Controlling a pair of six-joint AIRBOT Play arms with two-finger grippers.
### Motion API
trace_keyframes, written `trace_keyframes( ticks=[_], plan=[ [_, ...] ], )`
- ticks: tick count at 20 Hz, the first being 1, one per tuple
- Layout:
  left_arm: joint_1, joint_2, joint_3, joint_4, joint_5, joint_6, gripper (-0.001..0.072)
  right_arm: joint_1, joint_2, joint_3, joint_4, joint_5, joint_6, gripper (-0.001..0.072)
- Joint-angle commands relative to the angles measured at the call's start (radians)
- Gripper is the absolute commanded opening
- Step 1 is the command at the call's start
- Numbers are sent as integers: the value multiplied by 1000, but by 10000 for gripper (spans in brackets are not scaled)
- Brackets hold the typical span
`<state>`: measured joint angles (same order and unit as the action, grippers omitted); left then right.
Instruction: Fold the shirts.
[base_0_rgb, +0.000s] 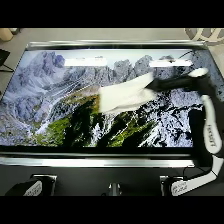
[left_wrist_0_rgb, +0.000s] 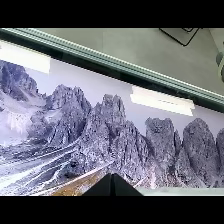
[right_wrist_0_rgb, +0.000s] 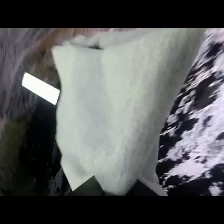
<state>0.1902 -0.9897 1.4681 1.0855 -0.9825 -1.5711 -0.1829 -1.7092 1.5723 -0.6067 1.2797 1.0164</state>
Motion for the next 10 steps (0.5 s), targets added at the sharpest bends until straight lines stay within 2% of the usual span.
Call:
trace_keyframes(
  ticks=[1, 5, 10],
  plan=[
    [0, -1, 0, 2, 15, 1, 28, -216, 115, 63, -97, 109, 42, 21],
    [0, -2, 0, 19, 13, 38, 28, -457, 187, 63, -222, 212, 46, 21],
    [0, -2, 0, 25, 13, 38, 28, -686, 202, 64, -232, 229, 63, 21]
  ],
)
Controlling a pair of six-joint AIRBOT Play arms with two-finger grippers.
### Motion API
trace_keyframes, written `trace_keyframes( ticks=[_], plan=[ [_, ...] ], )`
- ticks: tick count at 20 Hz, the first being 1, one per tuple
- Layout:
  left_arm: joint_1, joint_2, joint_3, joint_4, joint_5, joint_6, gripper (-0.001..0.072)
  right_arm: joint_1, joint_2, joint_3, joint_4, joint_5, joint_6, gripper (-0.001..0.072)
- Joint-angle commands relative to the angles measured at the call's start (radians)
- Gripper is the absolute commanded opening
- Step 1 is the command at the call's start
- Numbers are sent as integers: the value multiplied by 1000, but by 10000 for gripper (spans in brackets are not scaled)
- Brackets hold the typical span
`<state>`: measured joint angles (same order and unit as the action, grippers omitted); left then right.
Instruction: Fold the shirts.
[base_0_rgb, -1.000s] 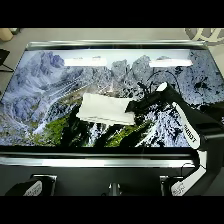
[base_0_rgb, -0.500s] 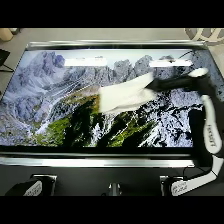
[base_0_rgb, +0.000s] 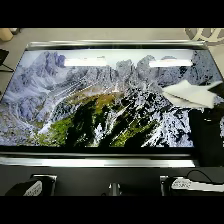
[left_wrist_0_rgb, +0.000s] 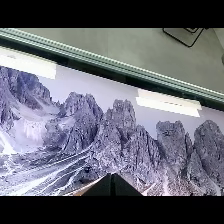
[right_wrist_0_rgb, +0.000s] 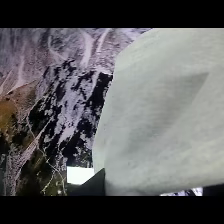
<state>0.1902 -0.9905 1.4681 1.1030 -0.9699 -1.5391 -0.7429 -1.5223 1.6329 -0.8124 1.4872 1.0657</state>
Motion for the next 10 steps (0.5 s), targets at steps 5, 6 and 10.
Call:
trace_keyframes(
  ticks=[5, 6, 10],
  plan=[
    [0, -1, 0, 8, 1, 6, 28, -223, 19, 3, -16, 23, 15, 21],
    [0, -2, 0, 8, 1, 6, 28, -241, 25, 3, 3, 13, 15, 21],
    [0, -2, 0, 8, 1, 6, 28, -316, 67, 3, 71, 9, 39, 21]
  ],
)
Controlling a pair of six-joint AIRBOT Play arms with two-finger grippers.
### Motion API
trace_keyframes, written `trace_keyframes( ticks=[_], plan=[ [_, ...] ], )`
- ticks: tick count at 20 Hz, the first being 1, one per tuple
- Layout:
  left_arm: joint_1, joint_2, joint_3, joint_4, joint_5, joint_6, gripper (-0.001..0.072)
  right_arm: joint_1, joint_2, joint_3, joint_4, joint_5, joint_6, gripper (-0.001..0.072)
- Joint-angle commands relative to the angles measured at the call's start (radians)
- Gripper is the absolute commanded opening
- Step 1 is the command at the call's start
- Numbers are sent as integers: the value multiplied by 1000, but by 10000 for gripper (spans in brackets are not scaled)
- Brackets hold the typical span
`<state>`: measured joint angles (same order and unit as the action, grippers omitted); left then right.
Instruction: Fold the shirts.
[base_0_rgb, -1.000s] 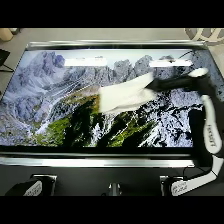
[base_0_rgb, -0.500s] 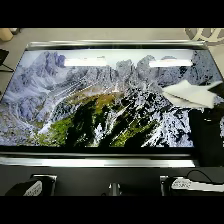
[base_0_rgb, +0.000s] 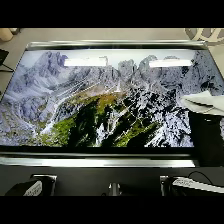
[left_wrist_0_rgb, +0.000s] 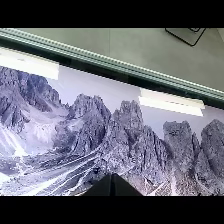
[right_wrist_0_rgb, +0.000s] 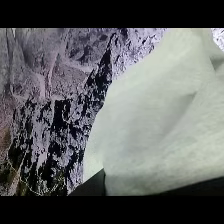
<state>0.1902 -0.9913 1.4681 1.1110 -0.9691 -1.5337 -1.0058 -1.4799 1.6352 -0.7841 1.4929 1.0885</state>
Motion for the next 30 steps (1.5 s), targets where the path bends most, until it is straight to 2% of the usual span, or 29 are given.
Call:
trace_keyframes(
  ticks=[1, 3, 6, 11, 20, 27, 28, 29, 30],
  plan=[
    [0, -1, 0, 0, 0, 7, 28, -67, 37, 1, 39, 35, 16, 21],
    [0, -5, 0, 0, 1, 16, 28, -72, 55, 1, -47, 159, 17, 22],
    [0, -13, 0, 0, 1, 16, 28, -21, 59, -8, -353, 343, 6, 22],
    [0, -13, 0, 0, 1, 16, 28, 0, 71, -106, -611, 352, -23, 21],
    [0, -12, 0, 0, 1, 16, 28, 0, 71, -342, -683, 164, -84, 22],
    [0, -12, 0, -3, 1, 15, 28, 0, 71, -465, -722, 162, -67, 26],
    [0, -12, 0, -3, 1, 15, 28, 0, 73, -465, -750, 161, -64, 132],
    [0, -12, 0, -3, 1, 15, 28, 0, 75, -463, -776, 161, -69, 499],
    [0, -12, 1, -3, 2, 15, 28, 0, 81, -460, -780, 159, -98, 699]
  ],
)
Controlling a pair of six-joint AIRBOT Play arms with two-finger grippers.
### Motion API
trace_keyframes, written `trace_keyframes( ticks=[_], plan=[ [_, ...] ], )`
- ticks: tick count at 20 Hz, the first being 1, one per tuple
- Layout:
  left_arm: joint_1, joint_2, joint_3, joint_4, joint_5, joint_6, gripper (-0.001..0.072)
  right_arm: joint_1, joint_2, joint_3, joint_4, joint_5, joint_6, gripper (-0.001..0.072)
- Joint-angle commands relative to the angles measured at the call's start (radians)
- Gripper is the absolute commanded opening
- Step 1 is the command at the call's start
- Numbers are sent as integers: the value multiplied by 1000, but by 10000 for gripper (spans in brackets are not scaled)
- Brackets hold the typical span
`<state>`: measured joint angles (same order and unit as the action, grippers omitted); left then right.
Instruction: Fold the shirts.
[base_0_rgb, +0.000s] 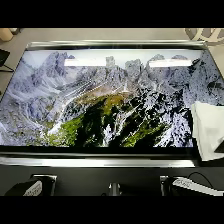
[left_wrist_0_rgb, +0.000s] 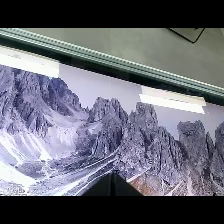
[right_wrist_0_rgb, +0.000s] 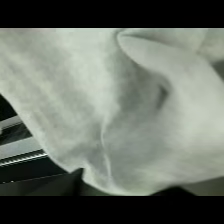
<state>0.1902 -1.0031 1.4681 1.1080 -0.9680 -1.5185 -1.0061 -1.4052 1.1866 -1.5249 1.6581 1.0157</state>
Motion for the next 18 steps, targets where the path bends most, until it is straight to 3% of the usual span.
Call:
trace_keyframes(
  ticks=[1, 4, 7, 10, 12, 13, 14, 15, 16, 18],
  plan=[
    [0, 0, 1, 0, 2, 0, 28, 0, 17, 7, -48, -16, -43, 696],
    [-2, -1, 15, 0, 50, 1, 27, 4, 21, 247, -45, -66, -62, 694],
    [-48, -42, 89, 33, 74, 50, 26, 123, 33, 598, -38, -286, -113, 687],
    [-170, -194, 225, 393, -87, -44, 25, 373, 71, 755, -14, -525, -93, 658],
    [-247, -307, 255, 614, -266, -90, 28, 564, 73, 750, 37, -483, -15, 660],
    [-265, -361, 255, 619, -350, -93, 74, 654, 49, 740, 61, -383, 13, 661],
    [-275, -411, 255, 592, -438, -118, 320, 725, 6, 727, 79, -241, 12, 662],
    [-281, -461, 254, 562, -550, -133, 647, 773, -45, 712, 94, -114, 11, 663],
    [-288, -489, 234, 541, -618, -132, 676, 805, -98, 685, 130, 13, 8, 664],
    [-311, -468, 121, 529, -597, -133, 675, 833, -161, 596, 204, 144, 8, 663]
  ],
)
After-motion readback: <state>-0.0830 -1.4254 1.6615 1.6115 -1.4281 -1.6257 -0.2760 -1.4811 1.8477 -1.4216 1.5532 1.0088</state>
